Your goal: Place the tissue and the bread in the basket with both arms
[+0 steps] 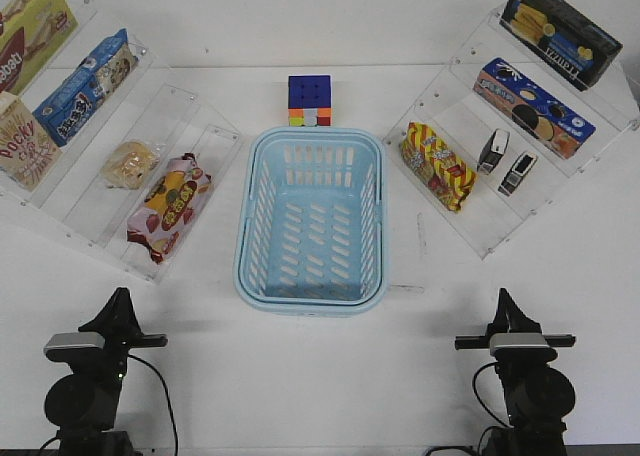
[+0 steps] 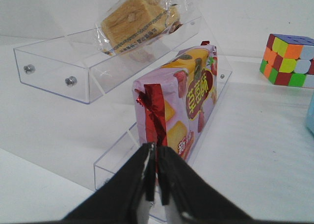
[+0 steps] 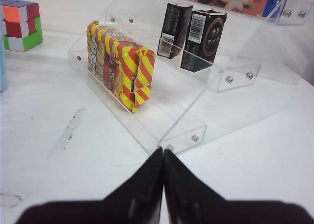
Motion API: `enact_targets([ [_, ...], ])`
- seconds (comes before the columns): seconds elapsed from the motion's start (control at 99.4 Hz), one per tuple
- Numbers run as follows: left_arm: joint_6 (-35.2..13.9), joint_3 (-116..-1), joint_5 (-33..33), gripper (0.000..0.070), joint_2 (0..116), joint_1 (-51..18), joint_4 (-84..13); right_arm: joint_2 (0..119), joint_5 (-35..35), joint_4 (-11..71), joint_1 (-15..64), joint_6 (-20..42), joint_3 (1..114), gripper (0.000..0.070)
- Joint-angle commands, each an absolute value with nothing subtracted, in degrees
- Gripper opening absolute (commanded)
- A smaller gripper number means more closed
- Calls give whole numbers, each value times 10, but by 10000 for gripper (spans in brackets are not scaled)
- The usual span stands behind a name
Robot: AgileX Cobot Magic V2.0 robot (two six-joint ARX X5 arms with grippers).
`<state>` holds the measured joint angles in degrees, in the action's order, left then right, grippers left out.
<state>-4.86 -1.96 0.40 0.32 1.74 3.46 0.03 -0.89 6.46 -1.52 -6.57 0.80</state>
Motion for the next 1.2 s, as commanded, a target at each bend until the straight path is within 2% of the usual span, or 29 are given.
enact_targets([
  [0.0, -41, -8, 6, 1, 3, 18, 44, 1, -10, 57, -16, -58, 7, 0],
  [0.221, -41, -8, 6, 1, 3, 18, 44, 1, 19, 44, -15, -52, 7, 0],
  [0.292, -41, -8, 6, 1, 3, 18, 44, 1, 28, 33, -15, -29, 7, 0],
  [0.362, -41, -8, 6, 1, 3, 18, 44, 1, 34, 15, -15, 27, 7, 0],
  [0.473, -41, -8, 6, 1, 3, 18, 44, 1, 25, -19, -15, 166, 14, 0],
  [0.533, -41, -8, 6, 1, 3, 18, 44, 1, 24, -4, -16, 201, 40, 0],
  [0.634, -41, -8, 6, 1, 3, 18, 44, 34, -10, 54, -16, 216, 110, 0],
  [0.744, -41, -8, 6, 1, 3, 18, 44, 124, -34, 116, -16, 215, 205, 0],
  [0.865, -41, -8, 6, 1, 3, 18, 44, 259, -45, 183, -16, 180, 316, 1],
  [0.895, -41, -8, 6, 1, 3, 18, 44, 292, -43, 194, -16, 165, 342, 35],
  [0.925, -41, -8, 6, 1, 3, 18, 44, 322, -40, 203, -16, 153, 366, 110],
  [1.006, -41, -8, 6, 1, 3, 18, 44, 397, -38, 215, -16, 133, 420, 424],
  [1.036, -41, -8, 6, 1, 3, 18, 44, 423, -39, 214, -16, 128, 437, 507],
  [1.056, -41, -8, 6, 1, 3, 18, 44, 439, -39, 214, -16, 124, 448, 526],
  [1.187, -41, -8, 6, 1, 3, 18, 44, 541, -42, 203, -16, 100, 512, 524],
])
